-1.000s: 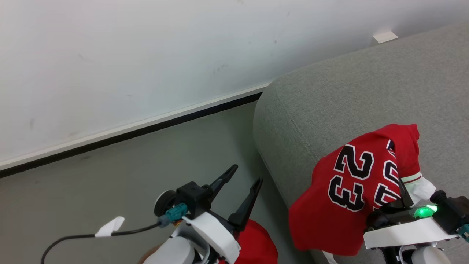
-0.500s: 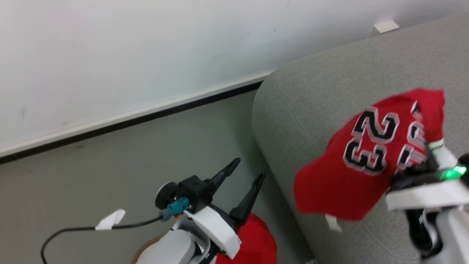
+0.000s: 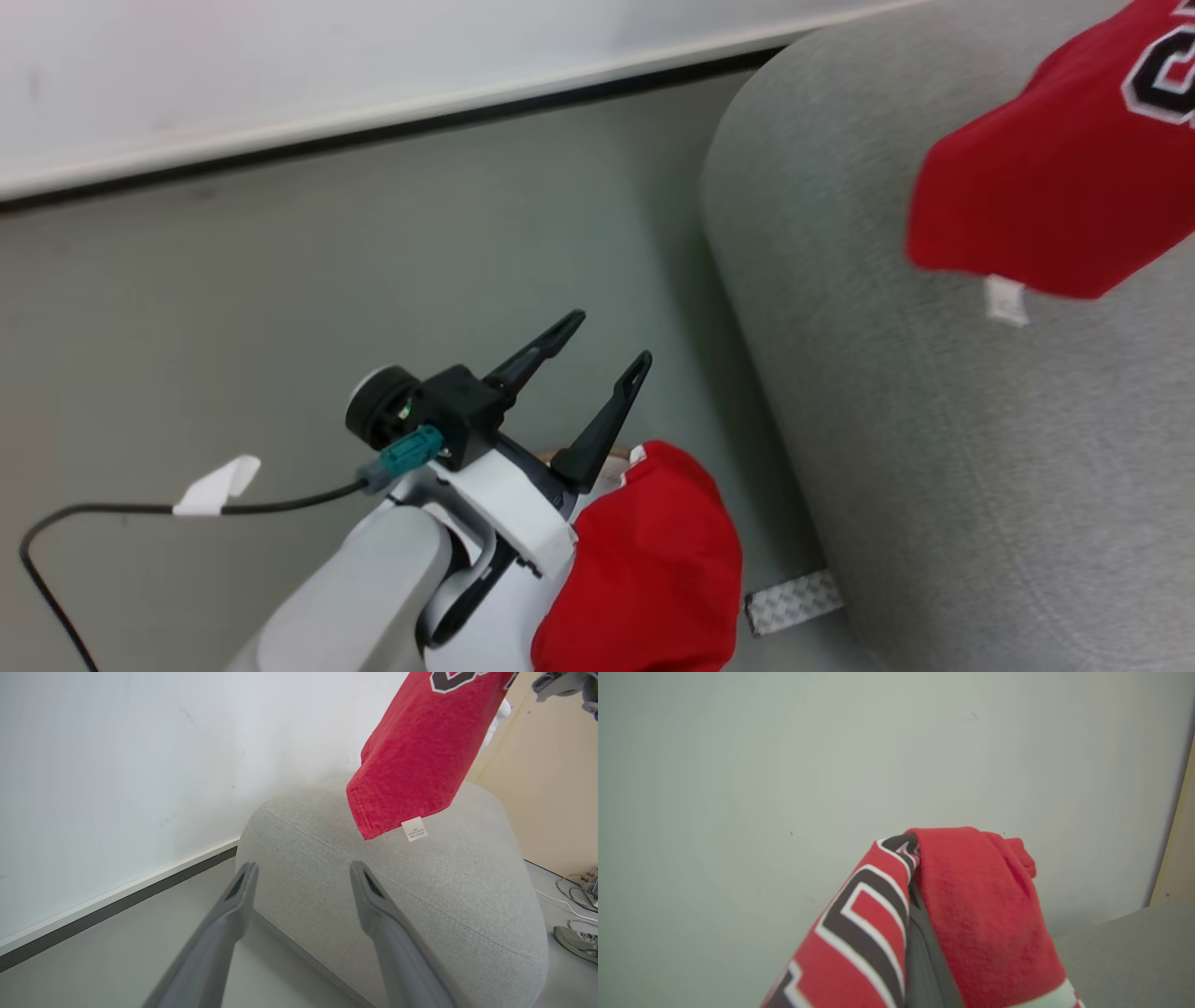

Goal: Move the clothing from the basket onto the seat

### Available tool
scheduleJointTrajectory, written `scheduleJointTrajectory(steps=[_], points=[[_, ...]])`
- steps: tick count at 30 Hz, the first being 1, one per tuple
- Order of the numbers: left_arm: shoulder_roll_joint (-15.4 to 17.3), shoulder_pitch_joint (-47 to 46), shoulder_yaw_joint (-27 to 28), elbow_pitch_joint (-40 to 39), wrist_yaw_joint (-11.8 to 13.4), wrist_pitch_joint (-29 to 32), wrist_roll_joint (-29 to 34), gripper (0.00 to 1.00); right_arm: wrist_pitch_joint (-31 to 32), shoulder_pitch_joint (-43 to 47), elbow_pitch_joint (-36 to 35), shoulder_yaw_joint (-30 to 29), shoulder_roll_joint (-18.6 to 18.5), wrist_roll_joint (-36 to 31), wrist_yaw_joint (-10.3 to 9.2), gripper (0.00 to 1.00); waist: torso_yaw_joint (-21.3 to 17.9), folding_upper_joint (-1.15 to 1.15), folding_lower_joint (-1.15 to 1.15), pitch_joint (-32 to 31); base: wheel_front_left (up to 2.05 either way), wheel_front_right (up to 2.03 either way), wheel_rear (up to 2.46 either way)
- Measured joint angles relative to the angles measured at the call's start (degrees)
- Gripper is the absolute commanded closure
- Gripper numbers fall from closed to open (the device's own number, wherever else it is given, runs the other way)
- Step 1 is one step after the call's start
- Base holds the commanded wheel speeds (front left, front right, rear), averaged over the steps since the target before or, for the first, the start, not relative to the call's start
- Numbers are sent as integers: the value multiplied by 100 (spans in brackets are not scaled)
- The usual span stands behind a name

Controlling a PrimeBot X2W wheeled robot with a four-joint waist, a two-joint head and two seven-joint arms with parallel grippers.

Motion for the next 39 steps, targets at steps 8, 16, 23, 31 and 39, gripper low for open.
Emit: scheduleJointTrajectory(steps=[8,16,23,31,39], points=[[171,-289,36,-358,-24,109,64,0,89,-983,1206,-581,-424,-728,0,100,451,0,1,739,0,0,0],[371,-437,160,-545,31,145,104,0,469,-1541,2302,-587,-834,-2186,1,100,926,0,0,1305,0,0,0],[390,-498,213,-544,70,55,101,0,1169,-1619,3193,-606,-824,-3056,1,100,1274,0,0,1575,0,0,0],[353,-545,232,-427,112,29,34,0,1875,-1798,3699,-365,-721,-3065,0,100,1277,0,-1,1445,0,0,0],[223,-414,85,-153,118,8,-68,0,1949,-1672,3891,127,-645,-2707,0,0,1190,0,0,1002,0,0,0]])
